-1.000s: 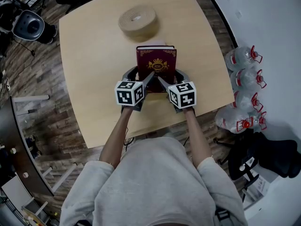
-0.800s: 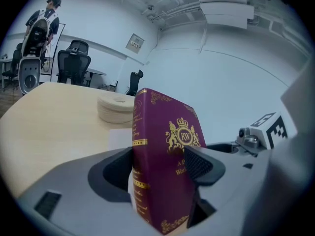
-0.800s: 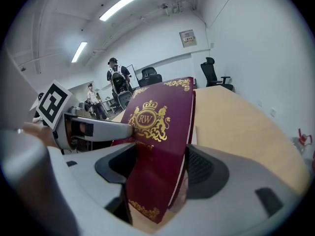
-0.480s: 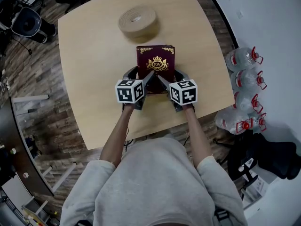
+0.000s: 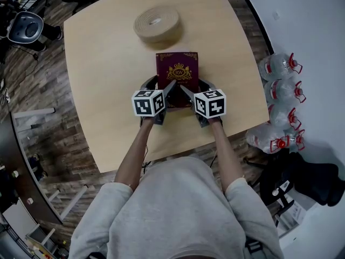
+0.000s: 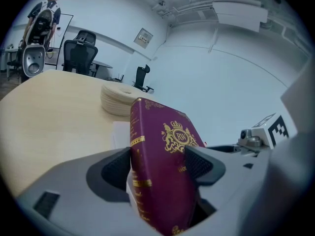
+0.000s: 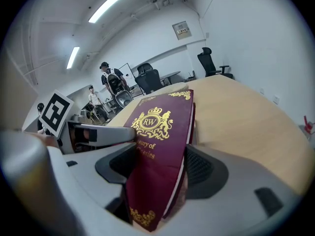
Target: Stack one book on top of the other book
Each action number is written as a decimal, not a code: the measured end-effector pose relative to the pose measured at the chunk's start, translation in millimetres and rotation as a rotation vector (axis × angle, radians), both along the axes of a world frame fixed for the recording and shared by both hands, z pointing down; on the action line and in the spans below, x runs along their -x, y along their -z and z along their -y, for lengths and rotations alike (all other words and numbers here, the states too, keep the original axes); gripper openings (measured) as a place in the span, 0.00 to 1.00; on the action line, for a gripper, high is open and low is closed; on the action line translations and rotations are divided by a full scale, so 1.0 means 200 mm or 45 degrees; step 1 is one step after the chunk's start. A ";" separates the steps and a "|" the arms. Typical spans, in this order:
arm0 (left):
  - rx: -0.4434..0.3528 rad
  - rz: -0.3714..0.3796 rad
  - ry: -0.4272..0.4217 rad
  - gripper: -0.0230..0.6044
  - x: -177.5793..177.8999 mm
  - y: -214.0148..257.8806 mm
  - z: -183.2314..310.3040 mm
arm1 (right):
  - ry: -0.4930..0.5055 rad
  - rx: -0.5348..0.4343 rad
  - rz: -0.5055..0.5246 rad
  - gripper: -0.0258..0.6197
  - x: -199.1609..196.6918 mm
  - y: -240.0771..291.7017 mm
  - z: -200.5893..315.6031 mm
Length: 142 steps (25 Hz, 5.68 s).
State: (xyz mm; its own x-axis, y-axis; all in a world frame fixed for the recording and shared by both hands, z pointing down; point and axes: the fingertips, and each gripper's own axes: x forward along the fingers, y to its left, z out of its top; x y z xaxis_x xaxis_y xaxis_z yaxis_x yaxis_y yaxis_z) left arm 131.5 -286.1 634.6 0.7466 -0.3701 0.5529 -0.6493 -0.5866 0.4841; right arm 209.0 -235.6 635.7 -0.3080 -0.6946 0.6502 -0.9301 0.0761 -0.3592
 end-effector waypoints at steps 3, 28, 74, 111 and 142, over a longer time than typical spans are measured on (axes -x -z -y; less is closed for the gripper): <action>0.021 0.001 0.011 0.59 0.00 -0.03 0.01 | -0.004 0.021 0.012 0.51 0.00 -0.02 0.01; 0.075 0.035 0.040 0.59 -0.01 -0.13 0.04 | -0.038 0.070 0.071 0.51 -0.02 -0.11 0.04; -0.454 0.124 0.041 0.10 0.42 0.50 -0.03 | -0.095 -0.351 -0.327 0.07 -0.10 0.47 -0.07; -0.582 0.132 0.295 0.05 1.04 0.76 -0.19 | 0.212 -0.641 -0.298 0.04 0.46 0.85 -0.03; -0.581 0.117 0.292 0.05 1.06 0.77 -0.23 | 0.254 -0.662 -0.305 0.04 0.54 0.87 -0.06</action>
